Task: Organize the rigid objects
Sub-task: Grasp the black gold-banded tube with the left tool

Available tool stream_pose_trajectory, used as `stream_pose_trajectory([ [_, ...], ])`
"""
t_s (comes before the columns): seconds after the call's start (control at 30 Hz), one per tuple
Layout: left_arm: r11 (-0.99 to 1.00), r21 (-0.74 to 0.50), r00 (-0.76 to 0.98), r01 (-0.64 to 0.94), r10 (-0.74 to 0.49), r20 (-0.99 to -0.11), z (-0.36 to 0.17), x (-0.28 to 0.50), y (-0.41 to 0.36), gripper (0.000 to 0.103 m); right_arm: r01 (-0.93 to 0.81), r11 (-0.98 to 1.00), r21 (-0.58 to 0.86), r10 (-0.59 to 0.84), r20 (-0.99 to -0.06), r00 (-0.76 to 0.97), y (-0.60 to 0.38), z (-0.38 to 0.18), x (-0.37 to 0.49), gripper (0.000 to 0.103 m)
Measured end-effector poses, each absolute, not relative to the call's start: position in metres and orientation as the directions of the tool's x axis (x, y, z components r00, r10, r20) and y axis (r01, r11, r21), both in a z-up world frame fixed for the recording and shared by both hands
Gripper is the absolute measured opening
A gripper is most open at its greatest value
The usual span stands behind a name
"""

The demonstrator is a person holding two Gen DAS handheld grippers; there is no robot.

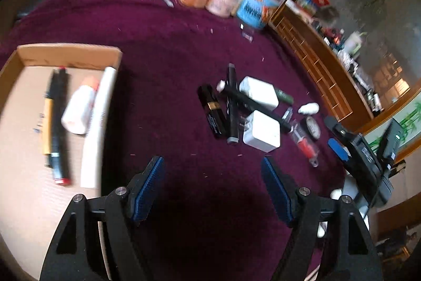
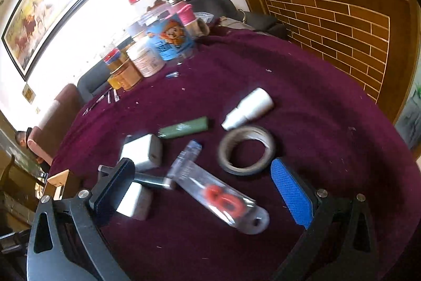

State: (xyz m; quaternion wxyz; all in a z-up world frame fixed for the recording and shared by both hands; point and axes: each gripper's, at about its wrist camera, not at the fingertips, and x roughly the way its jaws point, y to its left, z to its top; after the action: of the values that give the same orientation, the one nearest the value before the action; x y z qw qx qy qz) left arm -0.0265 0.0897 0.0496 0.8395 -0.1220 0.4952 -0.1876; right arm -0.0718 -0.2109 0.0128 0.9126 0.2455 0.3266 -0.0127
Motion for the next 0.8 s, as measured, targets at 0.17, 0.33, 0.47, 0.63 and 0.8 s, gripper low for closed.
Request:
stream_pose_trajectory([
  [0.17,0.921,-0.354,0.454,0.162,-0.388,-0.802,0.043,-0.010,0.064,0.070,0.173,0.842,0.512,0.193,-0.585,0.788,-0.218,0.004,-0.075,0.103],
  [0.33,0.937,-0.287,0.507,0.200,-0.349,-0.788,0.052,0.014,0.021,0.069,0.129,0.840,0.527,0.251,-0.588,0.769,-0.212,-0.001,-0.071,0.103],
  [0.47,0.954,-0.171,0.542,0.248,-0.283,-0.791,0.053,0.043,-0.022,0.069,0.124,0.829,0.545,0.275,-0.592,0.758,-0.214,-0.005,-0.069,0.103],
  [0.63,0.942,-0.007,0.529,0.335,-0.194,-0.826,0.034,0.060,-0.057,0.077,0.130,0.801,0.584,0.308,-0.588,0.748,-0.220,-0.012,-0.069,0.103],
  [0.8,0.902,0.085,0.471,0.424,-0.140,-0.871,0.020,0.034,-0.052,0.064,0.135,0.784,0.605,0.322,-0.584,0.745,-0.223,-0.014,-0.069,0.103],
])
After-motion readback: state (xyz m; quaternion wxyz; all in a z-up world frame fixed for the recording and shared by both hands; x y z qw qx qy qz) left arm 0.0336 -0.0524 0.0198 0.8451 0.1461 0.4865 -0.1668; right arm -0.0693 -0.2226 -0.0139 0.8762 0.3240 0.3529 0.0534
